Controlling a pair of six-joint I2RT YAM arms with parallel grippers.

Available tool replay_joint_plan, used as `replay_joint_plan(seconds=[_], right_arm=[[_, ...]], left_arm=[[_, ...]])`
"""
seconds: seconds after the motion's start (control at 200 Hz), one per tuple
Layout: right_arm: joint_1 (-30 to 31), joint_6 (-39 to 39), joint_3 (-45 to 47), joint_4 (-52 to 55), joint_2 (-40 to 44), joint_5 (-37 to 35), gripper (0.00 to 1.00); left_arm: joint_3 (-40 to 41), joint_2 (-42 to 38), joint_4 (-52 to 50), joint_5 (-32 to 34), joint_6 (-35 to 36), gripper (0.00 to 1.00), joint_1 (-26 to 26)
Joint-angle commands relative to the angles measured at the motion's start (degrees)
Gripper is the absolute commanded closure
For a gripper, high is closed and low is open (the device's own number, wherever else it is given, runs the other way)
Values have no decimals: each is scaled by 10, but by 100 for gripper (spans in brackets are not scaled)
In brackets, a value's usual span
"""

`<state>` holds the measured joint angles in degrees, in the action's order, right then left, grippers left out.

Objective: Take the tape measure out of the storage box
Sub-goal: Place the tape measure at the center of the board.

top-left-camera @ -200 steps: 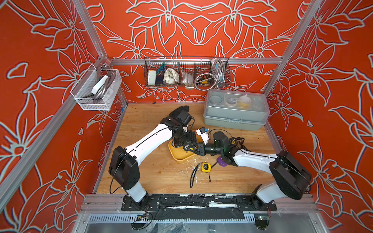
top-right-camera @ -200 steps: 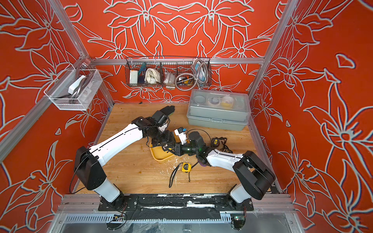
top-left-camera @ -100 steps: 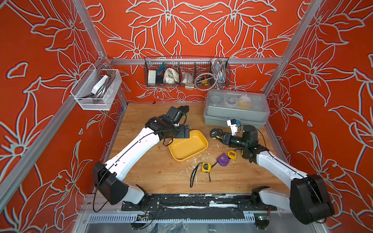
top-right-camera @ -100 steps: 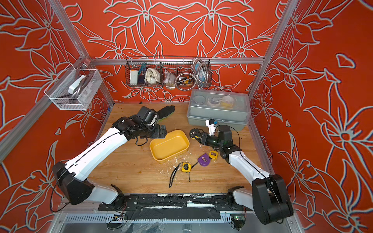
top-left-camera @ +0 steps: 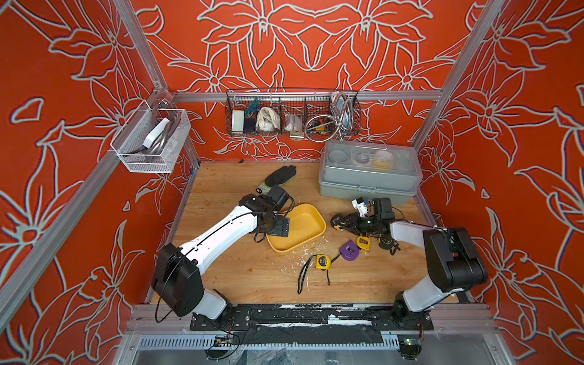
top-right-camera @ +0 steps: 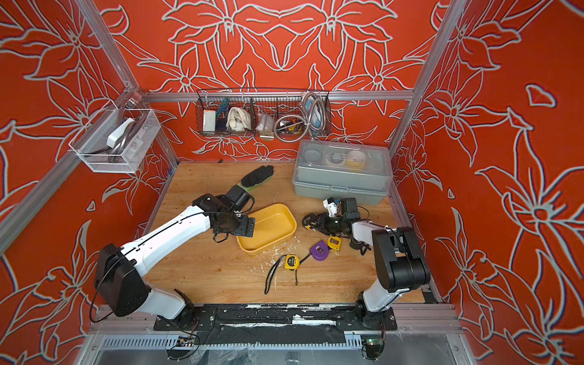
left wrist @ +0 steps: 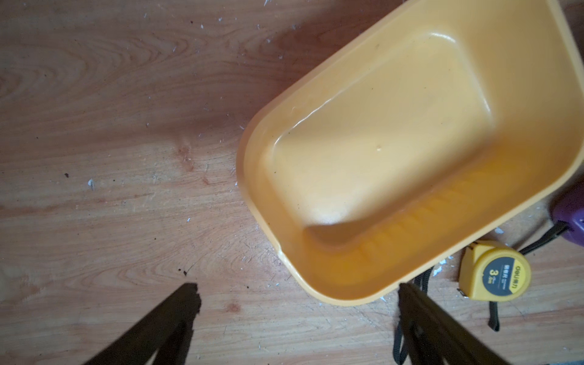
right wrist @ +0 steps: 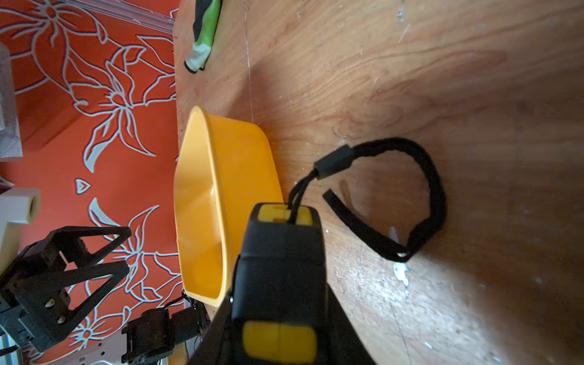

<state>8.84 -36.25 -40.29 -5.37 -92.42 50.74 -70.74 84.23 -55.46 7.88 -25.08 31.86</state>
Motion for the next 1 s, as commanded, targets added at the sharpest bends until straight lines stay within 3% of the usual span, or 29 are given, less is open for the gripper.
replay_joint_plan(seconds=[0.0,0.18,0.295,0.41,0.556,0.606,0.781,0.876,0.946,0.996], right_arm=[[1,36,-22,27,-20,-20,86],[3,62,-37,56,-62,-36,79],[4,70,-36,60,-54,-52,60],[5,92,-42,90,-5,-71,25],[7,142,-63,160,80,-131,11],[7,159,-71,174,108,-141,1],[7,205,-110,229,198,-182,0],[1,234,-128,263,263,-284,0],[-7,235,-99,237,322,-409,0],[-14,249,-60,192,363,-487,0]], left_arm=[[15,-16,-1,4,2,1,-3],[30,1,1,0,2,1,-5],[35,8,-3,-6,-3,1,-7],[54,-17,16,-20,-11,1,-23],[77,-53,57,-70,4,1,-61],[79,-57,65,-77,7,1,-75],[97,-72,89,-115,2,1,-148],[126,-103,101,-128,2,1,-196],[155,-136,121,-84,2,1,-218],[174,-155,128,7,-5,1,-220]])
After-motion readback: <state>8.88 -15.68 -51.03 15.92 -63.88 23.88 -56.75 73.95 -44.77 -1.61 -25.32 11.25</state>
